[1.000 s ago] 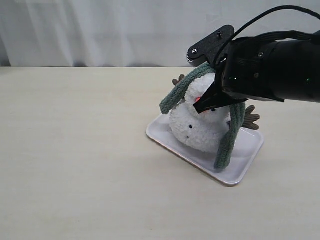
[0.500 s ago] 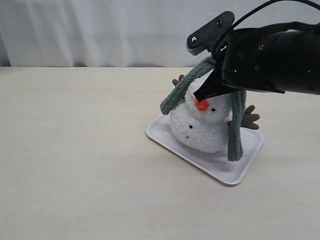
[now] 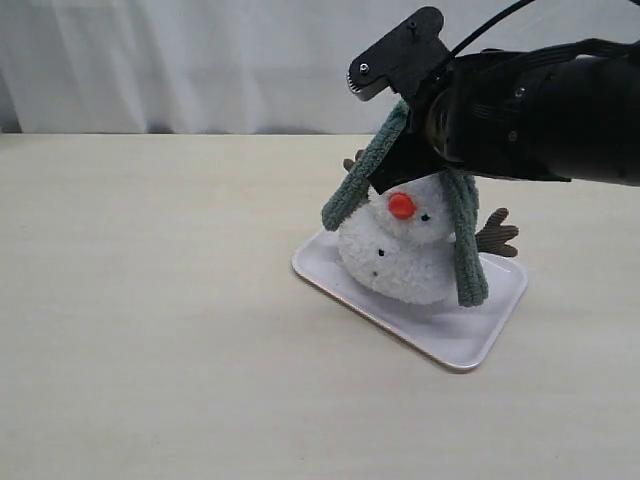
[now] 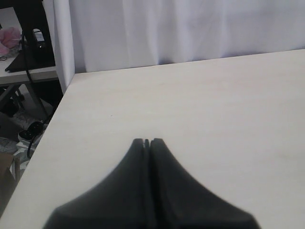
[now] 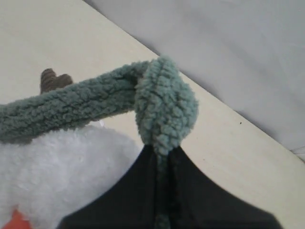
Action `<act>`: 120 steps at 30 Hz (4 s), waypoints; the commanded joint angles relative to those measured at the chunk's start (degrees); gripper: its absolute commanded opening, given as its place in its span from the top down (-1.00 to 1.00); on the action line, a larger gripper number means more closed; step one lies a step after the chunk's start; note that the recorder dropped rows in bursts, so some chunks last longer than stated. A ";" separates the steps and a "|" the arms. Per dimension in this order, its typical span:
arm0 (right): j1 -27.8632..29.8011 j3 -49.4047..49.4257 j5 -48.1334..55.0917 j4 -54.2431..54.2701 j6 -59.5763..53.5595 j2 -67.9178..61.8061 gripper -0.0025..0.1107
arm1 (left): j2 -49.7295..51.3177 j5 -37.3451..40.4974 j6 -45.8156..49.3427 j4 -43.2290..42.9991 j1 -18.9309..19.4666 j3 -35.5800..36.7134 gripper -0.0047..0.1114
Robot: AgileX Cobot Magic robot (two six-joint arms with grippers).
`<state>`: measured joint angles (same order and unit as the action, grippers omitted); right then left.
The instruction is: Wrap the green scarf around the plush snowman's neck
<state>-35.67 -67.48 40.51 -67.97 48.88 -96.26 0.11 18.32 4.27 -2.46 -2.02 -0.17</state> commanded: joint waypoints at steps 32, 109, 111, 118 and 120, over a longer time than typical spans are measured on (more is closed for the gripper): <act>-0.15 1.85 3.18 7.97 -1.23 5.74 0.88 | -0.11 -0.66 -0.09 0.09 0.01 0.17 0.92; 5.67 26.89 -24.97 40.99 -22.12 22.76 0.30 | -0.11 -0.66 -0.09 0.09 0.01 0.17 0.92; 5.96 27.20 -26.01 35.49 -16.56 22.33 0.30 | -0.11 -0.66 -0.09 0.09 0.01 0.17 0.92; 11.20 27.22 -23.92 25.10 -3.93 20.11 0.06 | -0.11 -0.66 -0.09 0.09 0.01 0.17 0.92; 11.45 27.22 -23.92 25.23 -3.93 19.39 -0.04 | -0.11 -0.66 -0.09 0.09 0.01 0.17 0.92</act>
<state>-25.18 -40.63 16.73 -41.56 43.42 -75.79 0.11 18.32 4.27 -2.46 -2.02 -0.17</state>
